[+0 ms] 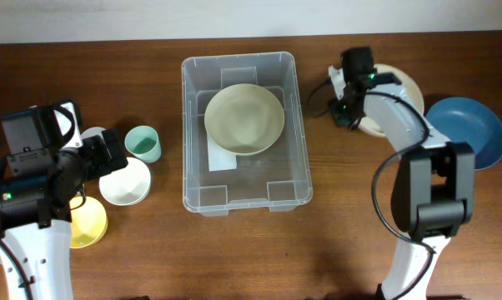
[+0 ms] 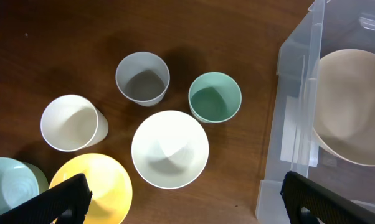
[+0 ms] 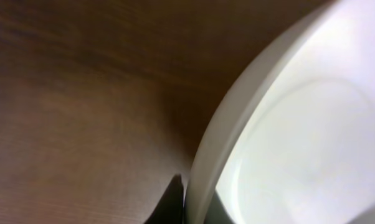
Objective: Pack container
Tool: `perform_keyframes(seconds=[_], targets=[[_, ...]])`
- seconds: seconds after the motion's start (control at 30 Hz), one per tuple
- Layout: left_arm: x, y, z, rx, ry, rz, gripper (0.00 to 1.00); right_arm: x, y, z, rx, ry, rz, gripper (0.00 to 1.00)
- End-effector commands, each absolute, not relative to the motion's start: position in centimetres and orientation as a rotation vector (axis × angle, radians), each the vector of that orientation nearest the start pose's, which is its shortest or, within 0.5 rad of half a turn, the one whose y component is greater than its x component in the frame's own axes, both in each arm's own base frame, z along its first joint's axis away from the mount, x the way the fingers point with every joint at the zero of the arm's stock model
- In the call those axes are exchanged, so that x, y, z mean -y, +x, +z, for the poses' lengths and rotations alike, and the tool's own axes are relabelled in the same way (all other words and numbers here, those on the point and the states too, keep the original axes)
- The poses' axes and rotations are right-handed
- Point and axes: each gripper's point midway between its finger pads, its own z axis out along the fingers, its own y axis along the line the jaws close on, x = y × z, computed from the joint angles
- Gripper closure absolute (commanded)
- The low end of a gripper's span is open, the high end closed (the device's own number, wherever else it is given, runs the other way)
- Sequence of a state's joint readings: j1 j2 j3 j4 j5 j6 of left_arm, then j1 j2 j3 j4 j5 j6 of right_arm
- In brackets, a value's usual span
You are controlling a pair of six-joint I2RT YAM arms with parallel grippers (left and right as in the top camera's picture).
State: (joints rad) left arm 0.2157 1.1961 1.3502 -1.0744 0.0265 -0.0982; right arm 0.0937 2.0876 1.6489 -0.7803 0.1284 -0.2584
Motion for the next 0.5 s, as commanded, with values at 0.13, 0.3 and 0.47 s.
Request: perform_keyframes(seconds=[0.13,0.3,0.47], targets=[[-6.0,30.1,26.7,-2.446,-0.364,0.009,0.0,-8.6,48.8,24.1,-2.406,-0.619,-0.106,0.96],[-6.0,30.0,26.7,-2.449,-0.365,0.009,0.0,-19.1,43.2,25.6,-2.172,-1.299,-0.023,0.96],[-6.0,29.9,26.6,-2.454,-0.365,0.008,0.0,-25.1,39.3,23.0,-1.976,-1.727,-0.016,0.96]])
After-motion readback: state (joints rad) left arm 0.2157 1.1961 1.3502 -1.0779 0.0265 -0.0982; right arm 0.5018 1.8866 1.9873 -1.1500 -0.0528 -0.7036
